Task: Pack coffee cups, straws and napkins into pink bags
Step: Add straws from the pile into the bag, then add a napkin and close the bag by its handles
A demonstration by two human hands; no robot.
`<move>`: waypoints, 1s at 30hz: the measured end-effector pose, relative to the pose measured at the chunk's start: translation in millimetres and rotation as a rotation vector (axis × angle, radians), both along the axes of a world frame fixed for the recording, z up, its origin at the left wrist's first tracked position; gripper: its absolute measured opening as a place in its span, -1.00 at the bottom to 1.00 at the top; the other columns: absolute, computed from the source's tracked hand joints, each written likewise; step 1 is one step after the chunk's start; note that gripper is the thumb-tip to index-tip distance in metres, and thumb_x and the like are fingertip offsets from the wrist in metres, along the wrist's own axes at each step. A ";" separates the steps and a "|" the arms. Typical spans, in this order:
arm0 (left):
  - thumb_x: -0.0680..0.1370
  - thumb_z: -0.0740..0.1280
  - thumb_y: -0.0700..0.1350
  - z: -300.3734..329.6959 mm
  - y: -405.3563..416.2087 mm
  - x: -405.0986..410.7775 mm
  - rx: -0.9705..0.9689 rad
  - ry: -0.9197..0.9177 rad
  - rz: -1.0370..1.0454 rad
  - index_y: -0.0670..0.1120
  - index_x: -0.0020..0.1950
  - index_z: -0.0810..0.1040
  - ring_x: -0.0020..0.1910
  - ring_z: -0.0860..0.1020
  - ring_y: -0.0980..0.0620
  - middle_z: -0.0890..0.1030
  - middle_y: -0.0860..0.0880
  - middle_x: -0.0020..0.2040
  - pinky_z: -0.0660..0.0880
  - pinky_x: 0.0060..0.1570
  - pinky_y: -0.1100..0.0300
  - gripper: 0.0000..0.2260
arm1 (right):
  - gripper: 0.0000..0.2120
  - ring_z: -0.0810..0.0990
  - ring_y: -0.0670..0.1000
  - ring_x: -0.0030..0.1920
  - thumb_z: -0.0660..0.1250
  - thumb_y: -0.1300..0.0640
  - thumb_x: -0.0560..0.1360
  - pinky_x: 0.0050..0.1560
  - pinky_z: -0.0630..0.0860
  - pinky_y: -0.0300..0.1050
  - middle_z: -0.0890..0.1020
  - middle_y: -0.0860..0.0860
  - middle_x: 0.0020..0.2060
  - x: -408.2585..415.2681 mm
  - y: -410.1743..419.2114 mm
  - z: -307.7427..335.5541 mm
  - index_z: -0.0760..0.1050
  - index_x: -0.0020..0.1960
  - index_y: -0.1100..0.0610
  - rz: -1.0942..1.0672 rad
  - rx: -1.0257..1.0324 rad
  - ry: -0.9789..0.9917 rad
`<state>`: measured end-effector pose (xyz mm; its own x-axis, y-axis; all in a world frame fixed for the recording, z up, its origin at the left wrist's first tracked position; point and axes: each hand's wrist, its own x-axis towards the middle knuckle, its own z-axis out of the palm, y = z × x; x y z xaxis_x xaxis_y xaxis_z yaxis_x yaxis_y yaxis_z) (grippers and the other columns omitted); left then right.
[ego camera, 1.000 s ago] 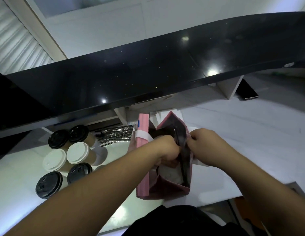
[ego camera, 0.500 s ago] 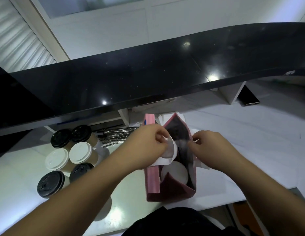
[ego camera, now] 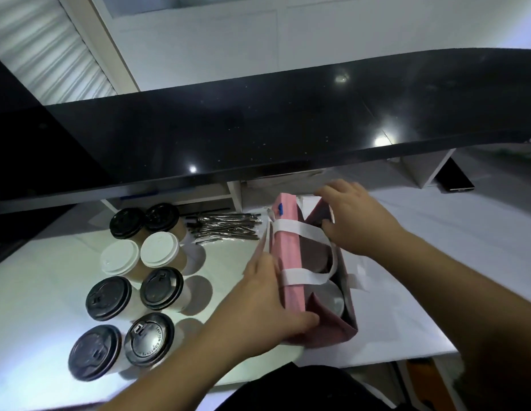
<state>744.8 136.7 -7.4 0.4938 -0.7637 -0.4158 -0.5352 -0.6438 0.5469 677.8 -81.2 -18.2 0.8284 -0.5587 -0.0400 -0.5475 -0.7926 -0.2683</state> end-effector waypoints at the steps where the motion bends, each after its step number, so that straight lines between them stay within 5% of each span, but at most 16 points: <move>1: 0.30 0.50 0.33 0.9 1.6 -1.1 0.005 -0.001 -0.007 0.17 0.25 0.21 0.05 0.51 0.10 0.33 0.14 0.20 0.55 0.05 0.05 -0.30 | -0.53 0.38 0.13 0.40 0.34 0.13 0.54 0.36 0.45 0.09 0.43 -0.01 0.44 4.9 -2.8 0.1 0.42 0.45 -0.01 0.014 0.008 0.028; 7: 0.40 0.40 0.18 0.9 20.4 11.3 -0.088 0.041 0.026 0.20 0.14 0.26 -0.04 0.60 0.11 0.45 0.18 0.13 0.60 0.00 0.00 -0.57 | -0.69 0.49 0.15 0.25 0.23 0.17 0.61 0.22 0.51 0.05 0.51 0.07 0.29 9.9 -13.6 -1.0 0.57 0.31 0.07 -0.039 -0.026 0.086; 13: 0.58 0.33 0.20 -5.4 28.0 53.0 -0.267 -0.035 0.152 0.17 -0.02 0.55 -0.16 0.62 0.29 0.64 0.30 -0.09 0.59 -0.10 0.12 -0.86 | -0.75 0.55 0.07 0.01 0.26 0.13 0.60 0.02 0.53 -0.04 0.54 0.02 0.05 -10.6 -13.8 -5.4 0.64 0.19 0.09 -0.147 -0.035 0.079; 17: 0.64 0.36 0.02 -17.9 22.0 83.3 -0.390 -0.018 0.172 0.09 -0.11 0.65 -0.18 0.60 0.23 0.66 0.20 -0.20 0.45 -0.21 0.26 -0.84 | -0.79 0.57 0.08 -0.06 0.27 0.10 0.59 -0.02 0.56 -0.03 0.59 0.02 -0.06 -29.7 0.5 -2.6 0.67 0.10 0.07 -0.231 -0.004 0.083; 22: 0.65 0.37 -0.07 -16.6 6.0 96.6 -0.527 0.307 0.277 -0.03 -0.07 0.73 -0.21 0.58 0.13 0.71 -0.08 -0.14 0.44 -0.22 0.33 -0.83 | -0.80 0.58 0.02 -0.12 0.27 0.12 0.58 -0.03 0.61 0.02 0.63 -0.02 -0.11 -56.8 30.3 1.7 0.68 0.02 0.02 -0.307 0.090 0.082; 27: 0.66 0.36 -0.10 -21.6 -10.4 105.7 -0.532 0.365 0.341 0.00 -0.05 0.73 -0.15 0.64 0.14 0.74 -0.01 -0.14 0.46 -0.21 0.45 -0.84 | -0.83 0.59 -0.08 -0.18 0.29 0.02 0.58 -0.10 0.61 0.00 0.66 -0.11 -0.18 -77.8 47.9 6.1 0.65 -0.10 -0.05 -0.311 0.224 0.135; 30: 0.64 0.38 -0.13 -24.7 -16.7 103.0 -0.523 0.403 0.352 -0.05 -0.07 0.74 -0.15 0.67 0.11 0.75 -0.01 -0.14 0.52 -0.14 0.35 -0.84 | -0.78 0.61 -0.15 -0.17 0.28 -0.09 0.62 -0.06 0.60 -0.08 0.68 -0.18 -0.17 -85.2 46.7 12.4 0.66 -0.09 -0.09 -0.276 0.357 0.169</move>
